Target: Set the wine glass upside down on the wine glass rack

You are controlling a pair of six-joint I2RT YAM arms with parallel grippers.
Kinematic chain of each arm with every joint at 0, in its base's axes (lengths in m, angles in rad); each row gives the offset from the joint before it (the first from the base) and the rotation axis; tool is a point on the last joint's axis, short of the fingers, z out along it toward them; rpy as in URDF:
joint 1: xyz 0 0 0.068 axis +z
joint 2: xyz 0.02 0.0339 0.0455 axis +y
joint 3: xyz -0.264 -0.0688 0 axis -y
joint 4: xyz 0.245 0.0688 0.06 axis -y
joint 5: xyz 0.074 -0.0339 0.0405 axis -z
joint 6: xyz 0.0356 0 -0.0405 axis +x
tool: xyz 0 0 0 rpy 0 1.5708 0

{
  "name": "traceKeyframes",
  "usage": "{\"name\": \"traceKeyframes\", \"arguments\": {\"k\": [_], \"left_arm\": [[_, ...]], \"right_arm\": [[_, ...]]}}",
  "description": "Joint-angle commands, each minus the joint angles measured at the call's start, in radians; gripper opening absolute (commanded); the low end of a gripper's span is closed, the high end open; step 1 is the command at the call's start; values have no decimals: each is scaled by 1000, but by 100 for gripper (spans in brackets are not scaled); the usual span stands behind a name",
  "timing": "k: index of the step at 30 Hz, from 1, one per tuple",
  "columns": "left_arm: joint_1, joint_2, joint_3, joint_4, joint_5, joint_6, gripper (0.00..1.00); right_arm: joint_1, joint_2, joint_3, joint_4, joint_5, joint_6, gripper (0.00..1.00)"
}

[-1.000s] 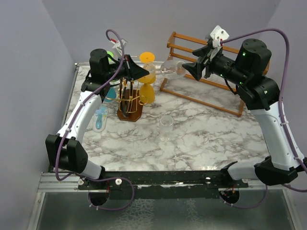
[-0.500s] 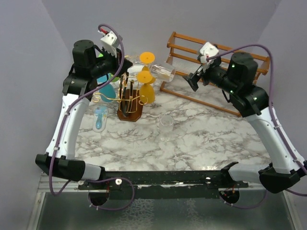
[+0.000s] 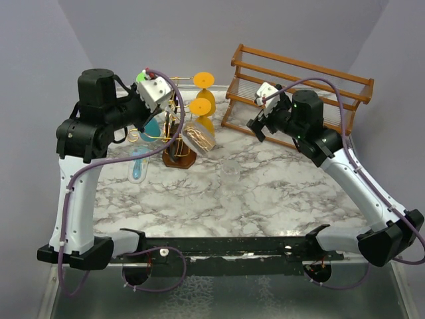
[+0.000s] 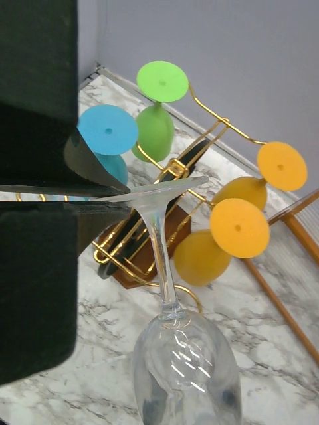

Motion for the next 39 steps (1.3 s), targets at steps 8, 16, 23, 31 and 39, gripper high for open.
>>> {"name": "traceKeyframes", "arguments": {"k": [8, 16, 23, 31, 39], "left_arm": [[1, -80, -42, -318, -172, 383, 0], [1, -117, -135, -287, -418, 428, 0], [2, -134, -281, -143, -569, 443, 0], [1, -129, -333, -53, -546, 448, 0], [-7, -107, -353, 0, -551, 465, 2]], "right_arm": [[1, -46, -160, 149, -5, 29, 100], [-4, -71, -229, 180, -22, 43, 100], [-6, -79, -237, 177, -29, 40, 100], [-10, -87, -245, 177, -36, 35, 100], [-11, -87, -241, 172, -31, 32, 100]]}}
